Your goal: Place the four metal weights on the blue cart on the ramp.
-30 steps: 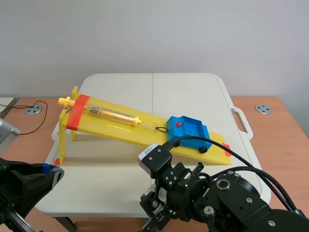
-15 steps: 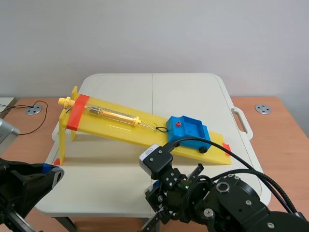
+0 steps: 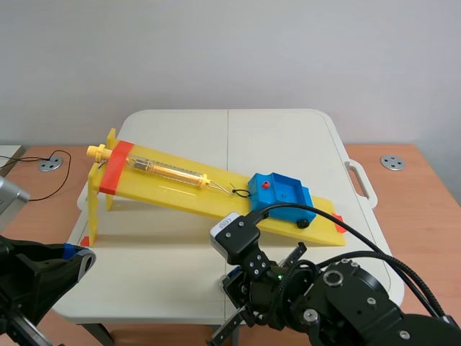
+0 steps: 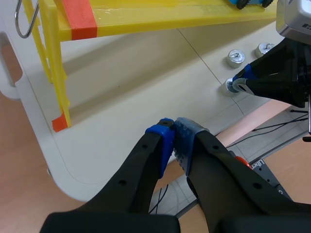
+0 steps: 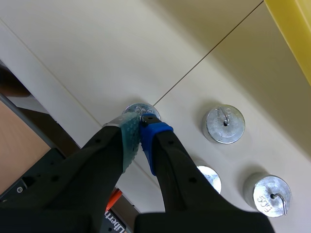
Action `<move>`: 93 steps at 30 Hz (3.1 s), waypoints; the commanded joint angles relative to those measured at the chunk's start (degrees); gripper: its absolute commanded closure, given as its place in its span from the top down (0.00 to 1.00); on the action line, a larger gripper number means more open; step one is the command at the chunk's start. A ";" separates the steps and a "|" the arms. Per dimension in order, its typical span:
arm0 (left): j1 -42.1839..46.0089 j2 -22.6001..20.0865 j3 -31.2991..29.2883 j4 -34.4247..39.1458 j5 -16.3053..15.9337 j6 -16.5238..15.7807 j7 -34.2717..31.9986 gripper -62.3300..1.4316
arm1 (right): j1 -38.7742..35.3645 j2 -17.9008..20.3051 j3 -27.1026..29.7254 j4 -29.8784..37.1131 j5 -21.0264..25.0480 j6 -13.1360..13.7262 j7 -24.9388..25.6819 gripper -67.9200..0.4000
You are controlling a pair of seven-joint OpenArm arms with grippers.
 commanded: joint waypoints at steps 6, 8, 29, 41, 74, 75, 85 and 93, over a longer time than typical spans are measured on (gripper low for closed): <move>-0.37 0.44 -0.83 4.20 -4.39 -1.18 -5.53 0.07 | 0.74 4.26 2.36 16.48 9.14 -1.73 0.28 0.02; -0.37 0.44 -0.83 4.20 -4.39 -1.18 -5.53 0.07 | -1.38 5.38 4.52 20.09 11.67 -1.70 -1.14 0.02; -1.29 0.44 -0.83 4.15 -4.39 -1.18 -3.96 0.07 | -11.78 8.17 35.26 42.47 34.25 2.08 -11.50 0.02; -1.29 0.44 -0.83 4.15 -4.39 -1.20 -2.99 0.07 | 2.36 -0.17 34.03 28.96 34.21 2.34 -11.30 0.02; -1.29 0.44 -0.83 4.15 -4.39 -1.20 -2.93 0.07 | 20.35 -7.43 30.03 4.11 29.22 1.46 -6.93 0.02; -1.29 0.44 -0.83 4.15 -4.39 -1.20 -2.93 0.07 | 20.35 -7.43 30.03 4.11 29.03 0.79 -6.93 0.02; -1.29 0.44 -0.83 4.15 -4.39 -1.20 -2.93 0.07 | 20.33 -7.41 30.05 4.11 29.00 -1.38 -6.71 0.07; -1.29 0.44 -0.83 4.15 -4.39 -1.20 -2.93 0.07 | 19.96 -7.02 34.01 5.57 30.88 2.47 -8.83 0.37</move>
